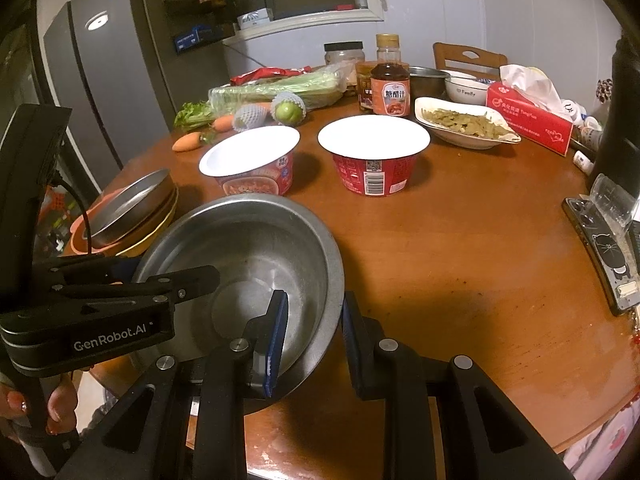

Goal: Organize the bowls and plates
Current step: 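Lift the steel bowl with the left tool and carry it toward the stack, then lower the steel bowl onto the grey tray and open the left tool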

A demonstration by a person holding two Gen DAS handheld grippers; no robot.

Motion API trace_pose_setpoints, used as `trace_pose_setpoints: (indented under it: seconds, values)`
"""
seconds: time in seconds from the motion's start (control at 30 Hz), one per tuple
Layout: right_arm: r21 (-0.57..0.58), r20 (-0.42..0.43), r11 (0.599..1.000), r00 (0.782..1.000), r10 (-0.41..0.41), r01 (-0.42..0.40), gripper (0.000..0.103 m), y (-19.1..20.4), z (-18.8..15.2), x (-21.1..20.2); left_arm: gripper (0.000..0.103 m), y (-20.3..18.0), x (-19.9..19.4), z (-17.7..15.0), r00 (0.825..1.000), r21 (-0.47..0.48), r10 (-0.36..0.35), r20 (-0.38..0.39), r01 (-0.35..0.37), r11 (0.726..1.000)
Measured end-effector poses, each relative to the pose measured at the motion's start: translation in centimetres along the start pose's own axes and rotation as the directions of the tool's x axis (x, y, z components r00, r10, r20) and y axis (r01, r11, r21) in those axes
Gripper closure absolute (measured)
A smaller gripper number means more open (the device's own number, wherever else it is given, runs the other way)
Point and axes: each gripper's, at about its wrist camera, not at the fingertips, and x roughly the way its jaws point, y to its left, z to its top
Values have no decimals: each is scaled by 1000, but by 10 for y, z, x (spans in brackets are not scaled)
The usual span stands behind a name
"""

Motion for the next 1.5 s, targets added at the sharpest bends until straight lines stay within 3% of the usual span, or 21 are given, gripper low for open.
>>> trace_pose_setpoints:
  seconds: [1.07,1.2,1.4,1.5]
  values:
    - [17,-25,999,999,31,-31,70,-3,1,4,55,3,2,4,1000,-12,-19,-4,19,1000]
    - [20,-24,999,999,32,-32,68,-4,3,4,46,1,-4,5,999,10,-26,26,26,1000]
    - [47,-5,999,1000,18,-17,66,-11,6,2,39,1,-8,8,998,21,-37,45,36,999]
    - [65,-2,998,1000,6,-6,60,-16,7,2,39,2,-8,9,998,18,-46,46,46,999]
